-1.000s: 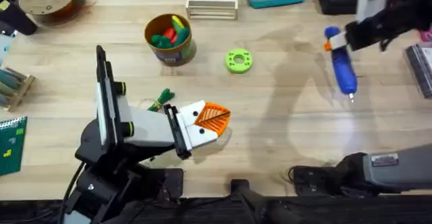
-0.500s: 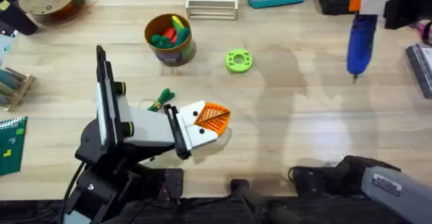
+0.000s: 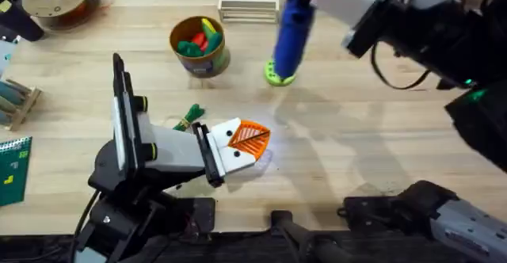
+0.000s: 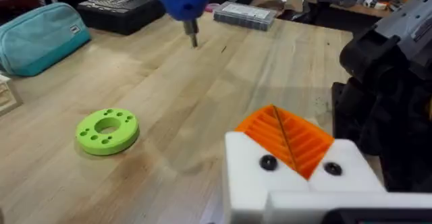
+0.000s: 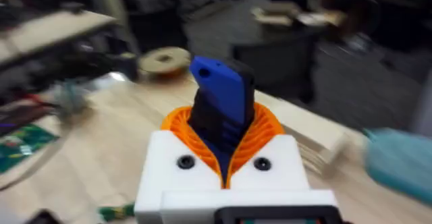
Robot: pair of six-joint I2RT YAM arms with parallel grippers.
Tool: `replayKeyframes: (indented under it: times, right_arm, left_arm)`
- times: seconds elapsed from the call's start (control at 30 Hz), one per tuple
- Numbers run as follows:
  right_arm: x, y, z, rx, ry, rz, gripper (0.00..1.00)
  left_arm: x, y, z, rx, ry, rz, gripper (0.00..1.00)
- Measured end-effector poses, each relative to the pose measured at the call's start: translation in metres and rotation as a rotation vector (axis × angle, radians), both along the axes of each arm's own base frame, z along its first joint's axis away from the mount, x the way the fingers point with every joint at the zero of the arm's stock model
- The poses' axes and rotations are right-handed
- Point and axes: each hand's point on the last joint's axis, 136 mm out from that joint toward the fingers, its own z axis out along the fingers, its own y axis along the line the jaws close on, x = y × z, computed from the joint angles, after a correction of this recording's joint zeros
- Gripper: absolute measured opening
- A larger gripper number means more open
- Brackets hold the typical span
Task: Pick up the gripper from the table and insert it into the empty holder that is missing its gripper. Then pick up a screw, insert it into the mounting hole, and use the screwdriver to tighten it. Finally, clean up the table by picking up the vegetable and placing it into the bucket.
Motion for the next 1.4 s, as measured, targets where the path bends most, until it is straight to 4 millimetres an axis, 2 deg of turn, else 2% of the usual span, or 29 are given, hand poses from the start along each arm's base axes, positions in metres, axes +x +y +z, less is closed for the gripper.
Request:
replayKeyframes:
  times: [0.1,0.13,0.2,0.23,0.4,0.57,0.9,1.07,1.4]
  right_arm:
    - [-0.023,0.022,0.016,0.048,-0.051,0.098,0.032]
    - [-0.041,0.041,0.027,0.094,-0.082,0.182,0.032]
    - [-0.050,0.051,0.028,0.106,-0.085,0.224,0.032]
    - [-0.061,0.065,0.026,0.114,-0.082,0.276,0.032]
    - [-0.074,0.079,0.030,0.142,-0.108,0.336,0.032]
    - [-0.080,0.089,0.024,0.128,-0.101,0.366,0.032]
    - [-0.084,0.094,0.014,0.089,-0.130,0.391,0.032]
    - [-0.081,0.106,-0.002,0.058,-0.109,0.412,0.032]
    - [-0.081,0.106,-0.002,0.060,-0.111,0.414,0.032]
  left_arm:
    - [0.000,0.000,0.000,0.000,0.000,0.000,0.006]
    - [0.000,0.000,0.000,0.000,0.000,0.002,0.006]
    - [0.000,0.000,0.000,0.000,0.000,0.002,0.006]
    - [0.000,0.000,0.000,0.000,0.000,0.002,0.006]
    - [0.000,0.000,0.000,0.000,0.000,0.002,0.006]
    - [0.000,0.000,0.000,0.000,0.000,0.002,0.006]
    - [0.000,0.000,0.000,0.000,0.000,0.002,0.006]
    - [0.000,0.000,0.000,0.000,0.000,0.002,0.006]
    - [0.000,0.000,0.000,0.000,0.000,0.002,0.006]
